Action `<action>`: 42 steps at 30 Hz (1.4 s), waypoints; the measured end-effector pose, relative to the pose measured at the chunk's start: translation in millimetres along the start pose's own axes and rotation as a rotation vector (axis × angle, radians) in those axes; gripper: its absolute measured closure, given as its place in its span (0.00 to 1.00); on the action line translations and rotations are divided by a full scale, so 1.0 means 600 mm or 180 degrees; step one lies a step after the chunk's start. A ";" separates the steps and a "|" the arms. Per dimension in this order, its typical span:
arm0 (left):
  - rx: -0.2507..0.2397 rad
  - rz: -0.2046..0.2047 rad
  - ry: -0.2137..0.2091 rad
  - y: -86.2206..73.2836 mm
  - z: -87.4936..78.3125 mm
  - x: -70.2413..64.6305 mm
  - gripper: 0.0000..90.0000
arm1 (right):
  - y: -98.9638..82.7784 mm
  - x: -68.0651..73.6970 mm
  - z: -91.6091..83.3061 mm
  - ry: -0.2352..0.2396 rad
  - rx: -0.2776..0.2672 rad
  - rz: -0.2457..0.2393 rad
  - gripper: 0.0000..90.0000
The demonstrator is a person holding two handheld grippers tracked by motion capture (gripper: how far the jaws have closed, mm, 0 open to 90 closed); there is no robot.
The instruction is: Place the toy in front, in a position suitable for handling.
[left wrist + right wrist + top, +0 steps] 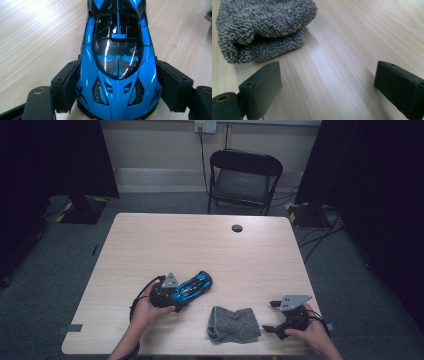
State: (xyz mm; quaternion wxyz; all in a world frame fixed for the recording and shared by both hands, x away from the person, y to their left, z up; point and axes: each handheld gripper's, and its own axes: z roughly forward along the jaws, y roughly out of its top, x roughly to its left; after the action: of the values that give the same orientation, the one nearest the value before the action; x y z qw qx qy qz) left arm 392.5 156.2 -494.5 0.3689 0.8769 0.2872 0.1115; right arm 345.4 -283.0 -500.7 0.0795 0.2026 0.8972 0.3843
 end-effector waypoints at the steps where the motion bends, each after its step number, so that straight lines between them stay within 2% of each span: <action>1: -0.0010 0.0000 -0.0001 -0.001 0.000 0.000 0.28 | 0.000 0.000 0.000 0.0007 -0.0006 -0.0004 0.07; 8: -0.0045 -0.0019 -0.0005 -0.003 0.000 0.000 0.28 | 0.006 0.000 -0.009 0.0022 0.0027 -0.0057 0.12; 13: -0.0066 -0.0035 0.0039 -0.006 0.000 0.001 0.25 | 0.029 0.005 -0.023 0.0026 -0.0050 -0.0135 0.12; 15: -0.0056 -0.0041 0.0063 -0.006 -0.001 0.002 0.21 | 0.043 0.010 -0.027 0.0065 -0.0089 -0.0161 0.14; 19: -0.0059 -0.0066 0.0057 -0.008 -0.002 0.001 0.22 | 0.077 0.029 -0.035 0.0243 -0.0268 -0.0252 0.14; 22: -0.0057 -0.0089 0.0051 -0.009 -0.004 0.001 0.22 | 0.100 0.044 -0.033 0.0359 -0.0327 -0.0352 0.15; 24: -0.0053 -0.0085 0.0062 -0.009 -0.004 0.000 0.22 | 0.123 0.065 -0.023 0.0541 -0.0385 -0.0453 0.17; 26: -0.0081 -0.0093 0.0063 -0.008 -0.005 -0.001 0.22 | 0.129 0.072 -0.017 0.0574 -0.0394 -0.0480 0.18; 27: -0.0091 -0.0074 0.0069 -0.006 -0.006 -0.001 0.22 | 0.141 0.082 -0.005 0.0585 -0.0370 -0.0528 0.25; 29: -0.0107 -0.0079 0.0068 -0.005 -0.009 -0.001 0.22 | 0.145 0.086 0.002 0.0607 -0.0360 -0.0566 0.27; 31: -0.0119 -0.0092 0.0081 -0.005 -0.010 -0.002 0.21 | 0.151 0.093 0.017 0.0648 -0.0329 -0.0601 0.36; 34: -0.0108 -0.0091 0.0087 -0.006 -0.011 -0.001 0.20 | 0.156 0.100 0.040 0.0693 -0.0264 -0.0621 0.44; 38: -0.0100 -0.0137 0.0046 -0.008 -0.013 -0.001 0.20 | 0.155 0.107 0.073 0.0689 -0.0049 -0.0691 0.43; 40: -0.0114 -0.0178 0.0014 -0.009 -0.016 -0.001 0.20 | 0.154 0.107 0.079 0.0679 -0.0007 -0.0704 0.42; 42: -0.0077 -0.0124 0.0034 -0.011 -0.021 0.000 0.20 | 0.150 0.107 0.086 0.0620 0.0069 -0.0723 0.40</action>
State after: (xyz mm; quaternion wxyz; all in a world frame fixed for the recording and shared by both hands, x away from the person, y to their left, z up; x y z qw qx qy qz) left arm 384.6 167.0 -490.3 0.3801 0.8660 0.3049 0.1125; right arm 330.1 -165.8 -470.7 0.0329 0.0624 0.9219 0.3809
